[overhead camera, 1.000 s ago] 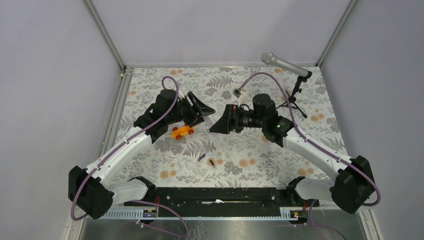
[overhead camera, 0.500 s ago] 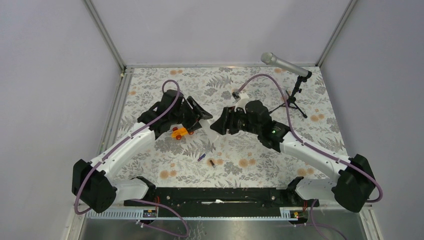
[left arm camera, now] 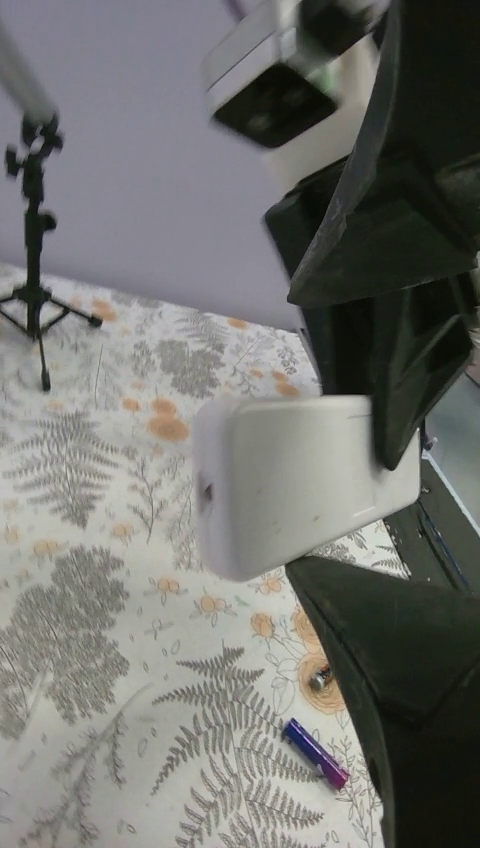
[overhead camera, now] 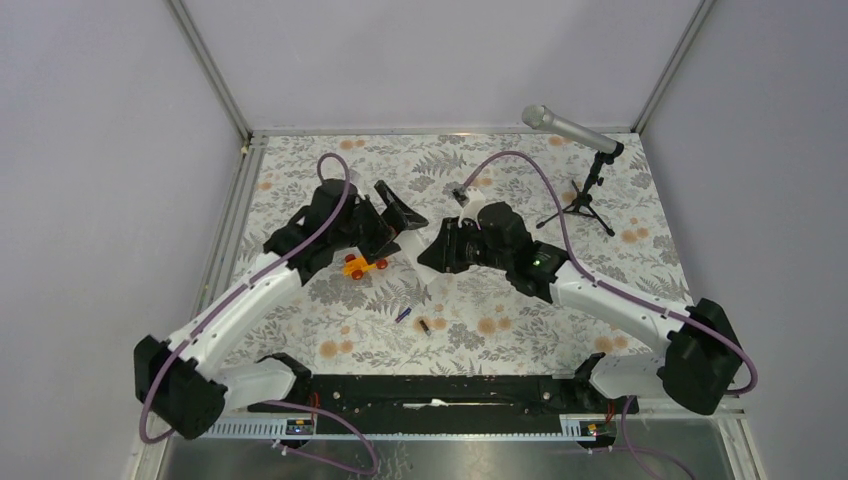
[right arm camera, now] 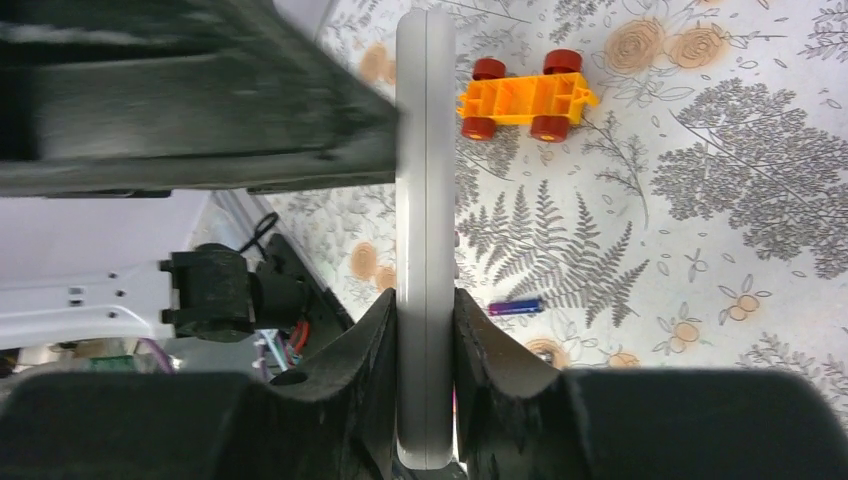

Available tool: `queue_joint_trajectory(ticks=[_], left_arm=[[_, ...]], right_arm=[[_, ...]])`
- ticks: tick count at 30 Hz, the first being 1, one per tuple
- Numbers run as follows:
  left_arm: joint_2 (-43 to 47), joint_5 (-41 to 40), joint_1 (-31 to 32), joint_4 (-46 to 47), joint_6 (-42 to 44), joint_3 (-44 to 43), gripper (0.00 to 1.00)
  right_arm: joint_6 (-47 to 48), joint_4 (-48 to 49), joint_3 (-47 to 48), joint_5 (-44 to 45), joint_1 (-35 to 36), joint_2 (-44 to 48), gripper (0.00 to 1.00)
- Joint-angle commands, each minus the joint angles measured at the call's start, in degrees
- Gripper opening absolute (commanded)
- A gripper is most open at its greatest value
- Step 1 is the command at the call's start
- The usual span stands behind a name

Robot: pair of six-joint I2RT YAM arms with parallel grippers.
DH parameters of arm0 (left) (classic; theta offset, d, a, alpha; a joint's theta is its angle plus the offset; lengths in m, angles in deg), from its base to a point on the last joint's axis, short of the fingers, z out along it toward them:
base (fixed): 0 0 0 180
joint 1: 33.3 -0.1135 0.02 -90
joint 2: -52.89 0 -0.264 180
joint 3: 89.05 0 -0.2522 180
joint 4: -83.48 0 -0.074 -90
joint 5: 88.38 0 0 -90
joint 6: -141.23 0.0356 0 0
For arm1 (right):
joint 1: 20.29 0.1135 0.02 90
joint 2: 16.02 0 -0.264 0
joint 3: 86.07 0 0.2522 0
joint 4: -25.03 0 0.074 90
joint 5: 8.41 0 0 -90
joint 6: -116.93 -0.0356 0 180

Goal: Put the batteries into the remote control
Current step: Adjust the remote control.

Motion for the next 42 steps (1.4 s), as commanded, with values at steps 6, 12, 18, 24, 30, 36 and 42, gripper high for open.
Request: queue_joint_trajectory(ticks=[6, 12, 18, 24, 30, 36, 42], left_arm=[[17.75, 14.1, -7.73, 16.53, 19.22, 2.96, 0.99], [21.55, 19.83, -12.23, 14.59, 20.6, 2.37, 0.99], [19.3, 27.12, -12.24, 30.11, 7.07, 6.95, 0.94], [16.34, 28.56, -12.24, 37.46, -0.13, 6.46, 0.54], [16.88, 29.45, -12.25, 42.44, -3.01, 7.07, 0.24], [17.35, 29.57, -12.32, 45.64, -4.7, 8.4, 0.0], [17.75, 25.4, -12.41, 40.3, -1.14, 5.51, 0.0]], right_arm=[[-14.15, 6.62, 4.14, -3.65, -1.5, 7.41, 0.15], [-31.08, 25.55, 0.46, -13.78, -4.39, 4.86, 0.15], [-34.66, 30.03, 3.61, -18.95, -4.38, 1.54, 0.16], [-34.21, 29.41, 4.95, -24.35, -4.42, -0.14, 0.17], [-37.76, 33.59, 2.67, -23.06, -4.38, 0.64, 0.18], [-41.38, 36.36, 1.72, -22.54, -4.36, -0.29, 0.68], [-36.7, 30.43, -0.46, -17.96, -4.37, 3.25, 0.85]])
